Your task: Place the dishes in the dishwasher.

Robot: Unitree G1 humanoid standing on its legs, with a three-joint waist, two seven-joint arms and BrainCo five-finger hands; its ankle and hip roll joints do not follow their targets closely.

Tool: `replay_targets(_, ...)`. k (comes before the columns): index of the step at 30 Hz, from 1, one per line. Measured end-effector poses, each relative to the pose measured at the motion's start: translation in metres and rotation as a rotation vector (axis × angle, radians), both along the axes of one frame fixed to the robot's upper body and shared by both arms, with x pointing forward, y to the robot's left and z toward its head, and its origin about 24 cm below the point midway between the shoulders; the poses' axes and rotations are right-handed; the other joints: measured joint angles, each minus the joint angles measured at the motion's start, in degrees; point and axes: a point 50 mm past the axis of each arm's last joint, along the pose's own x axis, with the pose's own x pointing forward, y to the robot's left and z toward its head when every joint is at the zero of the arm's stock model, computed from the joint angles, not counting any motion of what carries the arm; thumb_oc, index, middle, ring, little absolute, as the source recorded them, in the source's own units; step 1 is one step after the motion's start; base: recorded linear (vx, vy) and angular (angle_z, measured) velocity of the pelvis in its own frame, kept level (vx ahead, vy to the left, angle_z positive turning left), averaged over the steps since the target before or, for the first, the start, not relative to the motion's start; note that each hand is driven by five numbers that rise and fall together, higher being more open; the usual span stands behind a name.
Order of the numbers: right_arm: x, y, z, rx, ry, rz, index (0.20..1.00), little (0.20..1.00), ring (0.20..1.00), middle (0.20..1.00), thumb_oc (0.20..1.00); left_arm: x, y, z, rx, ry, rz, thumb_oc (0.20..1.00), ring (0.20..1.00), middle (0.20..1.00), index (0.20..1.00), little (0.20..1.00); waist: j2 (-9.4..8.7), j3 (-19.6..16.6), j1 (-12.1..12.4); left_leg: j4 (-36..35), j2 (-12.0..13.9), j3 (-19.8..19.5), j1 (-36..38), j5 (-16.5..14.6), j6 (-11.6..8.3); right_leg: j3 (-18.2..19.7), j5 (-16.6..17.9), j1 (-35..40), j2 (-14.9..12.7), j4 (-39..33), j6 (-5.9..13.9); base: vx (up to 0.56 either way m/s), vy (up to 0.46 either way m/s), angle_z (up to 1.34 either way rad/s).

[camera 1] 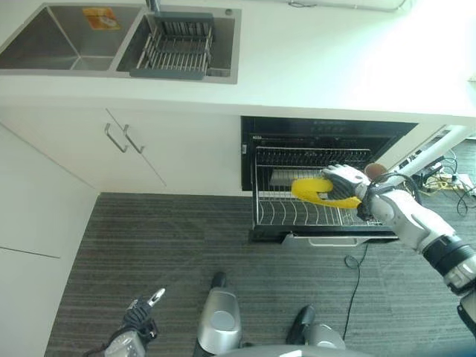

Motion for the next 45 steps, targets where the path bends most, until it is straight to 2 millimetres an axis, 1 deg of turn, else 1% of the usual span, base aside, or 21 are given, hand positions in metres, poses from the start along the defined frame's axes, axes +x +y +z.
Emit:
replay_targets(4, 0.010, -0.001, 0.007, -0.041, -0.038, -0.009, 0.200, 0.200, 0.200, 0.200, 0.200, 0.001, 0.001, 0.001, 0.000, -0.002, -0.004, 1.000, 1.000, 1.000, 1.000, 1.000, -0.09, 0.28, 1.40, 0.94, -0.04, -0.46, -0.43, -0.46, -0.15, -0.14, -0.23, 0.01, -0.10, 0.35, 0.05, 0.01, 0.012, 0.02)
replay_targets(7, 0.018, -0.014, 0.013, -0.059, -0.072, -0.073, 0.200, 0.200, 0.200, 0.200, 0.200, 0.007, 0.000, 0.004, 0.007, -0.009, -0.059, 1.000, 1.000, 1.000, 1.000, 1.000, 0.37, 0.82, 2.60, 1.58, -0.24, -1.24, -1.32, -0.40, -0.21, -1.06, -0.39, -0.09, -0.22, 0.44, 0.11, -0.05, 0.007, 0.12)
replay_targets(10, 0.030, -0.022, 0.031, -0.074, -0.151, -0.131, 0.200, 0.200, 0.200, 0.200, 0.200, 0.013, -0.001, 0.007, 0.002, -0.031, -0.089, 1.000, 1.000, 1.000, 1.000, 1.000, 1.36, 3.05, 3.36, 2.91, -0.68, -1.76, -3.28, -0.41, -0.18, -1.09, -1.11, -2.24, -1.05, 2.77, 0.03, -0.06, 0.010, 0.08)
replay_targets(11, 0.032, -0.024, 0.034, -0.075, -0.162, -0.140, 0.200, 0.200, 0.200, 0.200, 0.200, 0.014, -0.001, 0.008, 0.002, -0.035, -0.091, 1.000, 1.000, 1.000, 1.000, 1.000, 1.66, 3.56, 3.41, 3.06, -0.82, -2.04, -3.54, -0.42, -0.17, -1.12, -1.17, -2.53, -1.20, 3.05, 0.04, -0.09, 0.038, 0.12)
replay_targets(12, 0.037, -0.021, 0.049, -0.084, -0.210, -0.146, 0.200, 0.200, 0.200, 0.200, 0.200, 0.018, 0.000, 0.011, 0.002, -0.056, -0.105, 1.000, 1.000, 1.000, 1.000, 1.000, 2.57, 5.00, 3.93, 4.28, -1.02, -2.54, -5.30, -0.46, -0.09, -1.14, -1.63, -4.43, -1.66, 4.87, 0.09, -0.08, 0.043, 0.10)
replay_targets(13, 0.040, -0.020, 0.058, -0.083, -0.239, -0.152, 0.200, 0.200, 0.200, 0.200, 0.200, 0.021, -0.001, 0.012, -0.007, -0.071, -0.108, 1.000, 1.000, 1.000, 1.000, 1.000, 3.22, 6.01, 4.20, 4.86, -1.22, -2.55, -5.96, -0.41, -0.06, -1.12, -1.65, -5.14, -1.93, 5.67, 0.16, -0.05, 0.043, 0.08)
replay_targets(15, 0.043, -0.019, 0.067, -0.077, -0.280, -0.160, 0.200, 0.200, 0.200, 0.200, 0.200, 0.021, -0.006, 0.010, -0.018, -0.065, -0.136, 1.000, 1.000, 1.000, 1.000, 1.000, 3.92, 6.69, 4.33, 4.90, -1.65, -2.67, -6.65, -0.29, 0.09, -1.05, -1.79, -6.05, -2.60, 6.47, 0.32, -0.02, 0.031, 0.06)
replay_targets(17, 0.045, -0.018, 0.072, -0.077, -0.300, -0.159, 0.200, 0.200, 0.200, 0.200, 0.200, 0.020, -0.007, 0.010, -0.026, -0.068, -0.139, 1.000, 1.000, 1.000, 1.000, 1.000, 3.95, 6.74, 4.53, 5.23, -2.11, -2.66, -7.03, -0.45, 0.33, -1.07, -2.13, -6.48, -3.20, 7.18, 0.65, -0.04, 0.054, 0.08)
replay_targets(18, 0.051, -0.018, 0.086, -0.105, -0.335, -0.168, 0.200, 0.200, 0.200, 0.200, 0.200, 0.025, -0.010, 0.011, -0.034, -0.083, -0.164, 1.000, 1.000, 1.000, 1.000, 1.000, 4.15, 6.88, 4.54, 7.09, -2.71, -2.66, -9.17, -0.92, 0.87, -0.80, -3.15, -8.76, -4.21, 9.58, 0.21, -0.05, 0.076, 0.08)
replay_targets(20, 0.056, -0.021, 0.107, -0.129, -0.394, -0.207, 0.200, 0.200, 0.200, 0.200, 0.200, 0.032, -0.015, 0.015, -0.060, -0.122, -0.190, 1.000, 1.000, 1.000, 1.000, 1.000, 4.65, 7.93, 4.59, 9.09, -3.40, -2.64, -11.16, -1.37, 1.30, 0.15, -3.97, -11.35, -5.50, 12.64, 0.20, -0.03, 0.057, 0.02)
replay_targets(21, 0.057, -0.021, 0.111, -0.128, -0.408, -0.211, 0.200, 0.200, 0.200, 0.200, 0.200, 0.034, -0.016, 0.016, -0.059, -0.128, -0.199, 1.000, 1.000, 1.000, 1.000, 1.000, 4.72, 8.25, 4.58, 9.79, -3.58, -2.64, -11.61, -1.59, 1.42, 0.35, -4.36, -12.02, -5.94, 13.57, 0.17, -0.03, 0.051, -0.01)
replay_targets(25, 0.058, -0.023, 0.117, -0.148, -0.427, -0.225, 0.200, 0.200, 0.200, 0.200, 0.200, 0.038, -0.019, 0.019, -0.087, -0.160, -0.210, 1.000, 1.000, 1.000, 1.000, 1.000, 5.26, 8.65, 4.52, 15.43, -4.49, -2.44, -15.41, -4.10, 2.09, 2.29, -6.71, -16.21, -8.08, 19.56, 0.55, -0.01, 0.080, 0.00)
replay_targets(28, 0.059, -0.030, 0.115, -0.183, -0.413, -0.251, 0.200, 0.200, 0.200, 0.200, 0.200, 0.042, -0.020, 0.022, -0.104, -0.194, -0.194, 1.000, 1.000, 1.000, 1.000, 1.000, 5.63, 8.86, 4.49, 17.87, -5.42, -2.12, -16.76, -5.06, 2.62, 3.31, -7.71, -17.97, -9.61, 22.52, 0.56, 0.01, 0.047, 0.02)
replay_targets(31, 0.059, -0.035, 0.120, -0.230, -0.425, -0.263, 0.200, 0.200, 0.200, 0.200, 0.200, 0.043, -0.021, 0.023, -0.114, -0.210, -0.194, 1.000, 1.000, 1.000, 1.000, 1.000, 5.67, 8.87, 4.59, 20.16, -6.08, -2.14, -18.73, -5.85, 2.93, 3.96, -8.68, -20.15, -10.82, 25.27, 0.81, 0.01, 0.064, 0.03)
replay_targets(33, 0.060, -0.049, 0.120, -0.245, -0.415, -0.325, 0.200, 0.200, 0.200, 0.200, 0.200, 0.042, -0.022, 0.023, -0.127, -0.215, -0.185, 1.000, 1.000, 1.000, 1.000, 1.000, 5.72, 8.86, 4.47, 20.95, -6.64, -2.15, -19.58, -6.17, 3.24, 4.40, -9.04, -21.23, -11.57, 26.50, 0.80, 0.00, 0.055, 0.06)
replay_targets(35, 0.060, -0.055, 0.119, -0.252, -0.412, -0.350, 0.200, 0.200, 0.200, 0.200, 0.200, 0.037, -0.022, 0.021, -0.127, -0.204, -0.188, 1.000, 1.000, 1.000, 1.000, 1.000, 5.72, 8.86, 4.49, 21.06, -6.82, -2.02, -19.59, -6.17, 3.24, 4.54, -9.04, -21.29, -11.77, 26.54, 0.81, -0.01, 0.074, -0.01)
replay_targets(37, 0.060, -0.064, 0.124, -0.292, -0.445, -0.382, 0.200, 0.200, 0.200, 0.200, 0.200, 0.033, -0.025, 0.018, -0.143, -0.197, -0.190, 1.000, 1.000, 1.000, 1.000, 1.000, 5.82, 8.82, 4.53, 22.65, -6.97, -1.30, -21.34, -6.81, 3.45, 5.83, -9.53, -23.97, -12.41, 28.65, 0.90, -0.02, 0.094, -0.10)
replay_targets(38, 0.060, -0.064, 0.121, -0.313, -0.442, -0.375, 0.200, 0.200, 0.200, 0.200, 0.200, 0.032, -0.024, 0.018, -0.142, -0.195, -0.188, 1.000, 1.000, 1.000, 1.000, 1.000, 5.84, 8.84, 4.49, 23.35, -7.01, -1.09, -21.41, -7.10, 3.64, 6.28, -9.80, -24.21, -12.57, 29.37, 0.96, 0.04, 0.096, -0.11)
replay_targets(40, 0.060, -0.061, 0.121, -0.411, -0.516, -0.336, 0.200, 0.200, 0.200, 0.200, 0.200, 0.034, -0.025, 0.020, -0.146, -0.228, -0.172, 1.000, 1.000, 1.000, 1.000, 1.000, 6.07, 8.83, 4.33, 24.01, -7.09, -0.98, -21.97, -7.83, 3.73, 6.81, -10.51, -25.22, -13.01, 30.66, 1.23, 0.05, 0.044, -0.04)
replay_targets(42, 0.060, -0.059, 0.121, -0.455, -0.558, -0.311, 0.200, 0.200, 0.200, 0.200, 0.200, 0.034, -0.024, 0.021, -0.135, -0.243, -0.170, 1.000, 1.000, 1.000, 1.000, 1.000, 6.13, 8.81, 4.33, 23.99, -6.94, -0.99, -22.17, -7.35, 3.19, 6.82, -10.63, -25.64, -12.93, 30.91, 1.03, -0.02, 0.047, 0.00)
replay_targets(45, 0.059, -0.061, 0.123, -0.528, -0.640, -0.315, 0.200, 0.200, 0.200, 0.200, 0.200, 0.037, -0.025, 0.024, -0.138, -0.279, -0.165, 1.000, 1.000, 1.000, 1.000, 1.000, 6.44, 8.80, 4.51, 24.53, -6.86, -1.06, -23.19, -7.32, 3.14, 6.91, -10.74, -26.75, -12.96, 31.58, 0.88, -0.02, 0.045, 0.01)
